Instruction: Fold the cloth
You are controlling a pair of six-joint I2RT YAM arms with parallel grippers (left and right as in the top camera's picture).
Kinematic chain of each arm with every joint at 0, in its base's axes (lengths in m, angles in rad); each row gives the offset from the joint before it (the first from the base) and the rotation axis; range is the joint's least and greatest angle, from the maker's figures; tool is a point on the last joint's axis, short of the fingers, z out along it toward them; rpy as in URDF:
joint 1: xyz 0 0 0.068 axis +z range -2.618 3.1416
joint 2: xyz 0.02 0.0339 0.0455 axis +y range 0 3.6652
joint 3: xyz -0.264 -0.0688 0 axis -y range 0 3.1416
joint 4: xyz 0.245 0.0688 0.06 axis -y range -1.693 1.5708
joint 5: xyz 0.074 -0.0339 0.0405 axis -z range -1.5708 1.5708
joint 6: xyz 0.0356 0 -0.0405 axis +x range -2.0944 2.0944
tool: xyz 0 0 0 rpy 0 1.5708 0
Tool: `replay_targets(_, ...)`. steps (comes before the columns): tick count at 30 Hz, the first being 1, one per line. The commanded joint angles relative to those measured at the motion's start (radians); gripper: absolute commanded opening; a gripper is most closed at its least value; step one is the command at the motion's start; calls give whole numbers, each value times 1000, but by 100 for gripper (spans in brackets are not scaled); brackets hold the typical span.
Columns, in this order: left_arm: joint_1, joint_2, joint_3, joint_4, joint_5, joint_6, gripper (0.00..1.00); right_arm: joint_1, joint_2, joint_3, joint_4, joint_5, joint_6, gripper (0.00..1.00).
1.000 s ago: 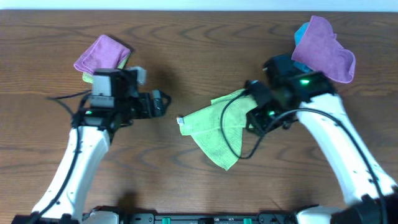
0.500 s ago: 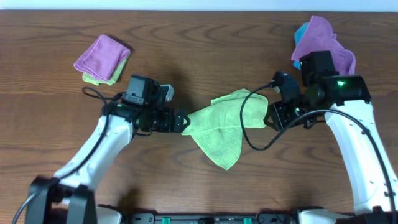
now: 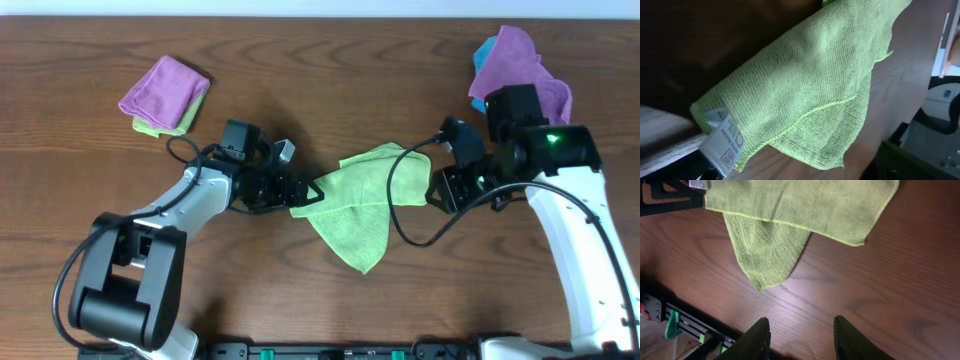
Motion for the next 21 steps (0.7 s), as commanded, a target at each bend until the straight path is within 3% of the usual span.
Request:
replay_targets(1, 0, 18, 21, -2, 30, -12, 95, -11, -17, -6, -1, -13, -8, 42)
replay_targets(21, 76, 18, 20, -79, 28, 41, 95, -11, -17, -6, 3, -10, -8, 42)
